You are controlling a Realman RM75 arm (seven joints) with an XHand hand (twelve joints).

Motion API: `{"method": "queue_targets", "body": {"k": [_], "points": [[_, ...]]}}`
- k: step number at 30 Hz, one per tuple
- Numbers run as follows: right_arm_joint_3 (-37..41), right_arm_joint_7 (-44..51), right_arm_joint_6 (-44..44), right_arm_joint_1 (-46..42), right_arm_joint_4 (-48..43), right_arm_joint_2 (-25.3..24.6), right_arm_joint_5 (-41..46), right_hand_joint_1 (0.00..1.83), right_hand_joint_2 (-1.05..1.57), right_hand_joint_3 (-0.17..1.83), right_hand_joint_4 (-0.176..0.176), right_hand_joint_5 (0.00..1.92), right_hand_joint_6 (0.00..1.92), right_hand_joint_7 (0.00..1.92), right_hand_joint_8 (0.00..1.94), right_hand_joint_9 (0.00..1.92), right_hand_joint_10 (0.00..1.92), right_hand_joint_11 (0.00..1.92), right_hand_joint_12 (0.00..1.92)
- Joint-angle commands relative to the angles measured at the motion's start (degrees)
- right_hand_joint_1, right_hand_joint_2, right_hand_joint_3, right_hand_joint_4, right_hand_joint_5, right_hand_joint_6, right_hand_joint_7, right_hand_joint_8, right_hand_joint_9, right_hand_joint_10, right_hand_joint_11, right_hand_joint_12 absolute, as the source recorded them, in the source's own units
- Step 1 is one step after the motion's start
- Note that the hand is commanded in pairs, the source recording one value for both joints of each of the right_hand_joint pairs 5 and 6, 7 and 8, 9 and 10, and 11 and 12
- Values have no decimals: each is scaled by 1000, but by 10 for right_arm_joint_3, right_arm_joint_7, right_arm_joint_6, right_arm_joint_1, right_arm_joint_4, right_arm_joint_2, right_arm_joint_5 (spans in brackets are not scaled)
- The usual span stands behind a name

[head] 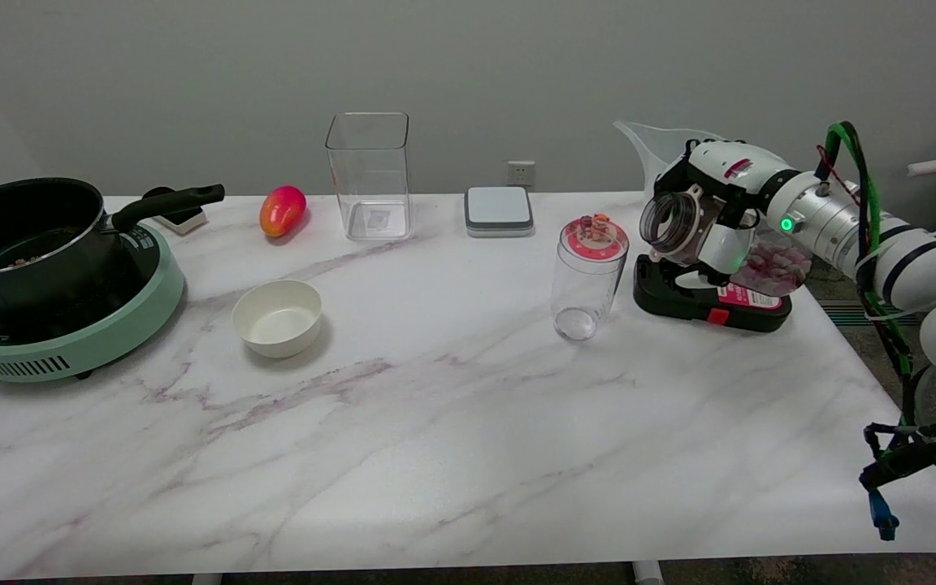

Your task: Pour the contents of the bottle into the measuring cup.

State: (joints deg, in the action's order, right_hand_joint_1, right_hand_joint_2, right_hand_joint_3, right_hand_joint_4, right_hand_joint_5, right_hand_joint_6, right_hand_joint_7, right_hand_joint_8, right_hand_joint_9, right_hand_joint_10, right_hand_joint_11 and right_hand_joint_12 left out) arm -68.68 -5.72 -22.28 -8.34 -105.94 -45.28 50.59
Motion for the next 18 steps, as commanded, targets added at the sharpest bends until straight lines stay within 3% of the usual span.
{"method": "queue_targets", "body": {"k": [1, 18], "points": [[-45, -68, -33, 62, 15, 14, -99, 1514, -114, 1745, 0, 970, 970, 1273, 1273, 1197, 1197, 931, 931], [-189, -47, -48, 216, 67, 33, -119, 1513, -146, 1773, 0, 964, 964, 1273, 1273, 1194, 1194, 929, 929]]}}
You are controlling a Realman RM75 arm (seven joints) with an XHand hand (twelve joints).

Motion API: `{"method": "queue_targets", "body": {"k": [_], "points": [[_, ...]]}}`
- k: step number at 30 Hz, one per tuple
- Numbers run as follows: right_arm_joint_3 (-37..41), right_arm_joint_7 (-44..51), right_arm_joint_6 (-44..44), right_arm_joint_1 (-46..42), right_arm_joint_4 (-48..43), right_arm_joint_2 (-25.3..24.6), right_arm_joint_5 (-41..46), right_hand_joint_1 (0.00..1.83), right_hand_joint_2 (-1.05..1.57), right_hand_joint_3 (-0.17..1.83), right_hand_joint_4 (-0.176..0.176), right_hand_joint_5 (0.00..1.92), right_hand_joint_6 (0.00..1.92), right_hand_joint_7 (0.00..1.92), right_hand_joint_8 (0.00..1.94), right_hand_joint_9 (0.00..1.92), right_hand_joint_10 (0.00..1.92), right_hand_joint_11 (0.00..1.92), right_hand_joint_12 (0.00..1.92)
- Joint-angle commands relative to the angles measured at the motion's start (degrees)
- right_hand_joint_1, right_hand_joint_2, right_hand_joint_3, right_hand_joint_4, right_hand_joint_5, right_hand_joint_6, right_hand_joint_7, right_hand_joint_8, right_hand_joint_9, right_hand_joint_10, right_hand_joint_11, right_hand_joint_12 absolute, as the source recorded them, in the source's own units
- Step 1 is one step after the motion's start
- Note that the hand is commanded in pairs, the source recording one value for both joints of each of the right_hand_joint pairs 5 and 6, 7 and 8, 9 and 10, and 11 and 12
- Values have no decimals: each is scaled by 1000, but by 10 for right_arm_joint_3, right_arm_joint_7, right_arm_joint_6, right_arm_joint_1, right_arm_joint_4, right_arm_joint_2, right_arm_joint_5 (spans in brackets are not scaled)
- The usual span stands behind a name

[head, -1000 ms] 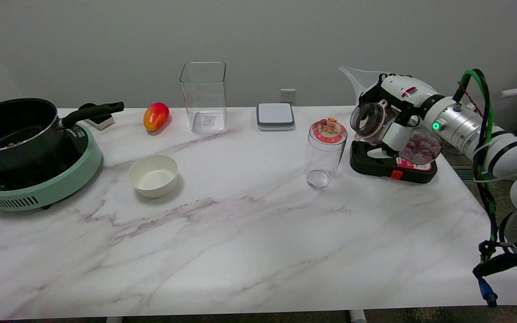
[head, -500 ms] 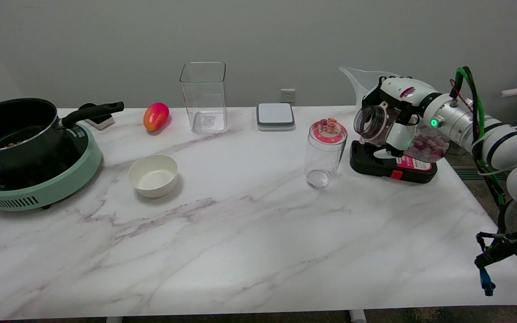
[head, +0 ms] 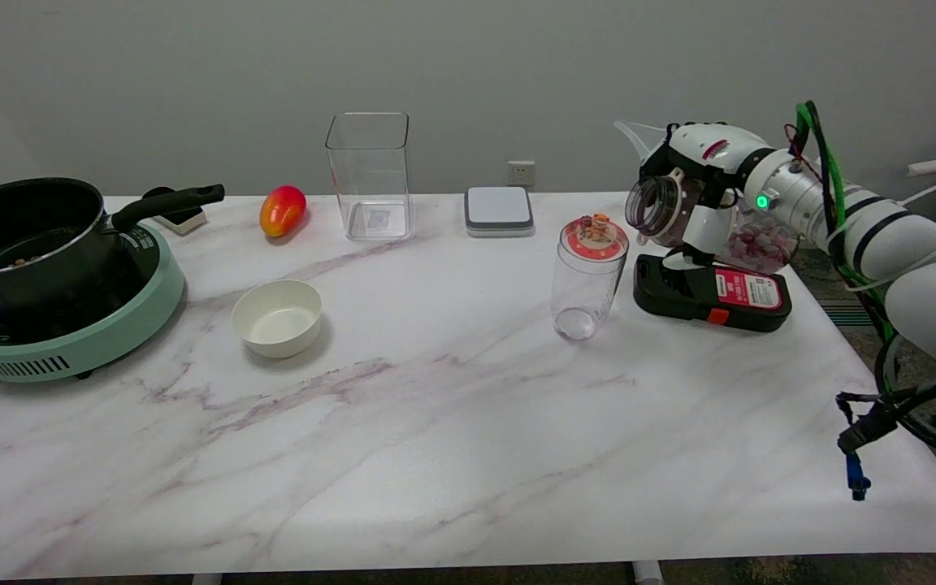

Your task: Pour the contents of the bottle into the measuring cup.

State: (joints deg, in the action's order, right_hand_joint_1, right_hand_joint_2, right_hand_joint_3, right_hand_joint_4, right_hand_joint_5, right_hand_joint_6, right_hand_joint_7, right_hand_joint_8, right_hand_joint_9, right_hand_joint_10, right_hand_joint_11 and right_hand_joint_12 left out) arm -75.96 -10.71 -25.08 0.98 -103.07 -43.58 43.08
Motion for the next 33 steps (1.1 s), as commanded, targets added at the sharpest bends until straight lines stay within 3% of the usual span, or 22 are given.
{"method": "queue_targets", "body": {"k": [1, 20, 33], "points": [[-122, 3, -22, 127, 38, 16, -49, 1512, -160, 1785, 0, 959, 959, 1270, 1270, 1190, 1190, 925, 925], [-129, 3, -33, 107, -11, 16, -142, 1506, -103, 1751, 0, 1011, 1011, 1296, 1296, 1223, 1223, 957, 957], [-116, 32, -33, 98, -22, 16, -144, 1499, 2, 1671, 0, 1061, 1061, 1327, 1327, 1238, 1238, 985, 985]]}}
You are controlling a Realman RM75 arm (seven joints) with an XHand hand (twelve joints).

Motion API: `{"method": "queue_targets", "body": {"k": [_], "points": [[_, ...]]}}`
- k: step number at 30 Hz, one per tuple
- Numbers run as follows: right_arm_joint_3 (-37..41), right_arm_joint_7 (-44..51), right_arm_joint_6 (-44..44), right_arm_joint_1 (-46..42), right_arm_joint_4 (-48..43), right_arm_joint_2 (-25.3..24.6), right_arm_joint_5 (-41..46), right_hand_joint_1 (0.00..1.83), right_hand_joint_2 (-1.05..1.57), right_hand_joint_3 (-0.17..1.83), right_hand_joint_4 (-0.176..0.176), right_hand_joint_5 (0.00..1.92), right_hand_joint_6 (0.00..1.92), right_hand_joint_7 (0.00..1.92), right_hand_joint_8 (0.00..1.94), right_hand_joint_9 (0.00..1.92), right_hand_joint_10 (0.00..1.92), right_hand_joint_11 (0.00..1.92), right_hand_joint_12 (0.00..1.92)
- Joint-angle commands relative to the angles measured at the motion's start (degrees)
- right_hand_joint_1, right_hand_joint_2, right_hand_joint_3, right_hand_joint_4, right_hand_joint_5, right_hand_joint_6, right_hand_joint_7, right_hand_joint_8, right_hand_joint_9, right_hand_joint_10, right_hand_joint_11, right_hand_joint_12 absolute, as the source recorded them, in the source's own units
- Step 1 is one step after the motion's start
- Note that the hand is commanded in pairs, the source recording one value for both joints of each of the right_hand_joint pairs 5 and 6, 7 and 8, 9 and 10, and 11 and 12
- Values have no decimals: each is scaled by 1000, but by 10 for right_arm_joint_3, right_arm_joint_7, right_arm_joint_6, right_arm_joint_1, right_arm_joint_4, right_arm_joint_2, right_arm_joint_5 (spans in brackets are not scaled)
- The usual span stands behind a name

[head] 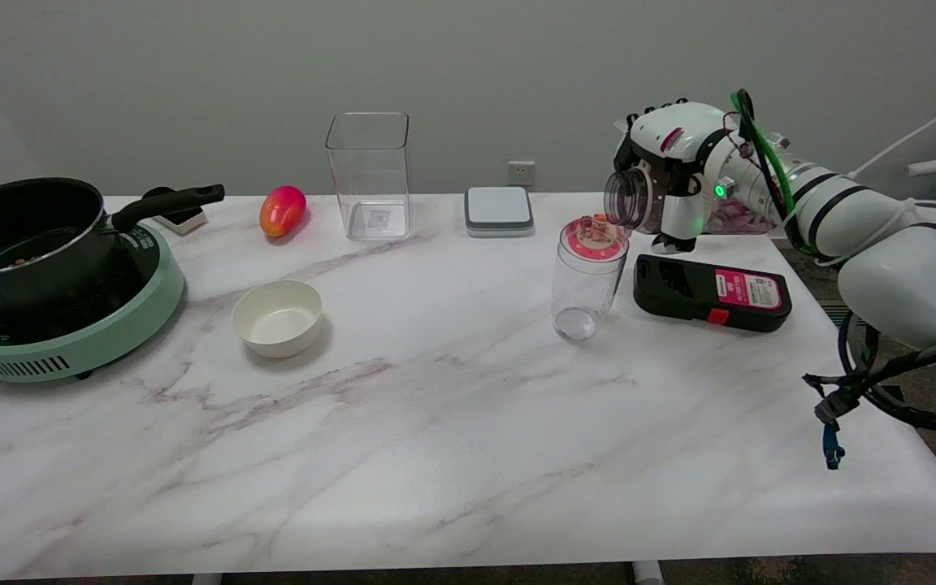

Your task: Pour the contents of the bottle into the measuring cup.

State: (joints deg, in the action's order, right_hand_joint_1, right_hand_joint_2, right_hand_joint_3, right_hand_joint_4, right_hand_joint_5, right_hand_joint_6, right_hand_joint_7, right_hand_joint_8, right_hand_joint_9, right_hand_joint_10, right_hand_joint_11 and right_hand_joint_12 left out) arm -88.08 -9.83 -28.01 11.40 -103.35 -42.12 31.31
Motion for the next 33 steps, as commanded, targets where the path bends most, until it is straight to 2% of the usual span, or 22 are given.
{"method": "queue_targets", "body": {"k": [1, 17, 27, 33], "points": [[8, 24, -4, -10, -21, 1, -27, 1499, 5, 1668, 0, 1063, 1063, 1328, 1328, 1239, 1239, 986, 986], [18, 68, 3, -30, -31, -1, -20, 1496, 56, 1628, 0, 1080, 1080, 1341, 1341, 1246, 1246, 1000, 1000], [11, 129, 2, -19, -31, 0, 13, 1494, 71, 1616, 0, 1085, 1085, 1342, 1342, 1247, 1247, 1001, 1001], [-6, 132, -1, -6, -32, 1, 13, 1496, 69, 1616, 0, 1089, 1089, 1339, 1339, 1247, 1247, 1001, 1001]]}}
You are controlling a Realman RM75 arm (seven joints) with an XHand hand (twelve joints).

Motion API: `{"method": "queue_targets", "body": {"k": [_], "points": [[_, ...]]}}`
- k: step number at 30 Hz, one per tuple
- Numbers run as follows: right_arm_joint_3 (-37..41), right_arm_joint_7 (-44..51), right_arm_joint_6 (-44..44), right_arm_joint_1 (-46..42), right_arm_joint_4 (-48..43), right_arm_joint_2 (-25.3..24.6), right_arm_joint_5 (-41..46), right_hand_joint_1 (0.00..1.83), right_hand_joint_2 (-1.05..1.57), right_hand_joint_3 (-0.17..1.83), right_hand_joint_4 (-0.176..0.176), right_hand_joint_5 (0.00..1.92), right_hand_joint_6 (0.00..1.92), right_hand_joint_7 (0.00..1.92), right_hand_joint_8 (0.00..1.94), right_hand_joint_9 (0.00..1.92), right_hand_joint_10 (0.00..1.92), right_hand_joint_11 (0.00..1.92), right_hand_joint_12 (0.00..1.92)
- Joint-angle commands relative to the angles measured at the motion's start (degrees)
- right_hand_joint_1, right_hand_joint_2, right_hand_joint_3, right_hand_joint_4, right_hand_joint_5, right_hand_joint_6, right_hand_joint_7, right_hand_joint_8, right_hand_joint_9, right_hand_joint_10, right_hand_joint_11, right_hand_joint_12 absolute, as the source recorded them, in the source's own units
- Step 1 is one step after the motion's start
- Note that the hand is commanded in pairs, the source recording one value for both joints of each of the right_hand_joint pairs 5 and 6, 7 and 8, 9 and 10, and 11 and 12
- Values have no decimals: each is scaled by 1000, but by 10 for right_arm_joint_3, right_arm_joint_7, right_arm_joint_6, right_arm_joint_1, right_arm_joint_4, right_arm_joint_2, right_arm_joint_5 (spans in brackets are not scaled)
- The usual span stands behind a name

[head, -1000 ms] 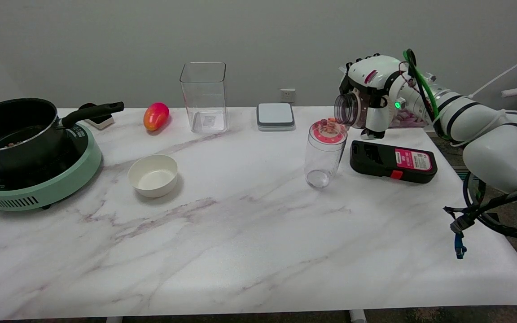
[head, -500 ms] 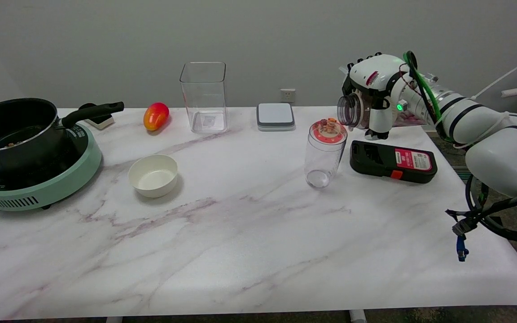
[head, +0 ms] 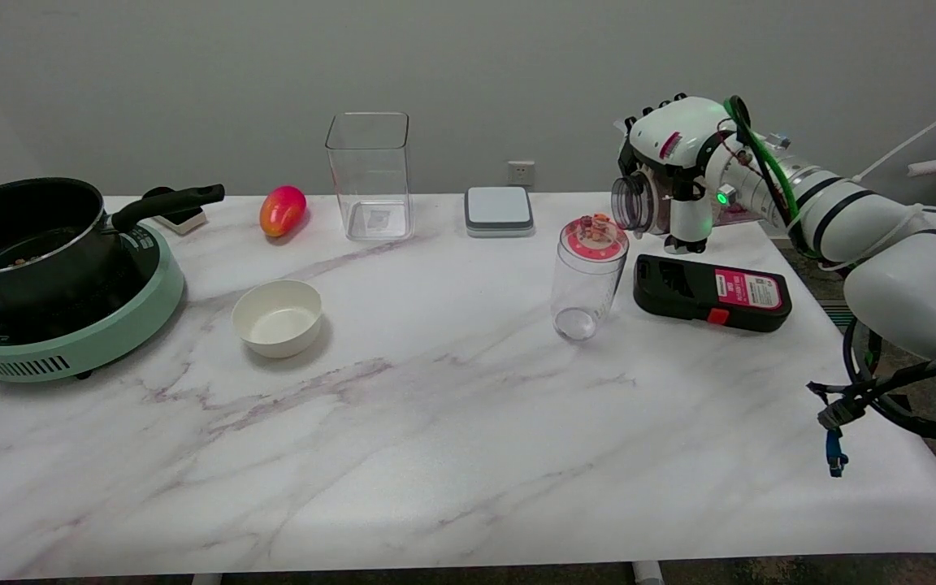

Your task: Pour the contents of the bottle into the measuring cup.

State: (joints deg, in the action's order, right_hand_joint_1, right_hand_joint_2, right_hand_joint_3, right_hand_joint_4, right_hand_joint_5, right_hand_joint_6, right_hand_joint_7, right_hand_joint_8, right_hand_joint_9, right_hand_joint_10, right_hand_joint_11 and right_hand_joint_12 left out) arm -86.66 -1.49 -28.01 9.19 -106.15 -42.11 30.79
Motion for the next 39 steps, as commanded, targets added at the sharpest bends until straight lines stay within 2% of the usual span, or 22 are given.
{"method": "queue_targets", "body": {"k": [1, 21, 39], "points": [[-22, 51, -1, 17, -3, 1, 18, 1496, 70, 1615, 0, 1090, 1090, 1339, 1339, 1247, 1247, 1001, 1001], [-63, 91, -11, 44, -6, 1, 18, 1498, 78, 1602, 0, 1092, 1092, 1340, 1340, 1248, 1248, 1002, 1002], [-70, 118, -55, 64, -5, 2, 14, 1504, 89, 1594, 0, 1104, 1104, 1348, 1348, 1252, 1252, 1008, 1008]]}}
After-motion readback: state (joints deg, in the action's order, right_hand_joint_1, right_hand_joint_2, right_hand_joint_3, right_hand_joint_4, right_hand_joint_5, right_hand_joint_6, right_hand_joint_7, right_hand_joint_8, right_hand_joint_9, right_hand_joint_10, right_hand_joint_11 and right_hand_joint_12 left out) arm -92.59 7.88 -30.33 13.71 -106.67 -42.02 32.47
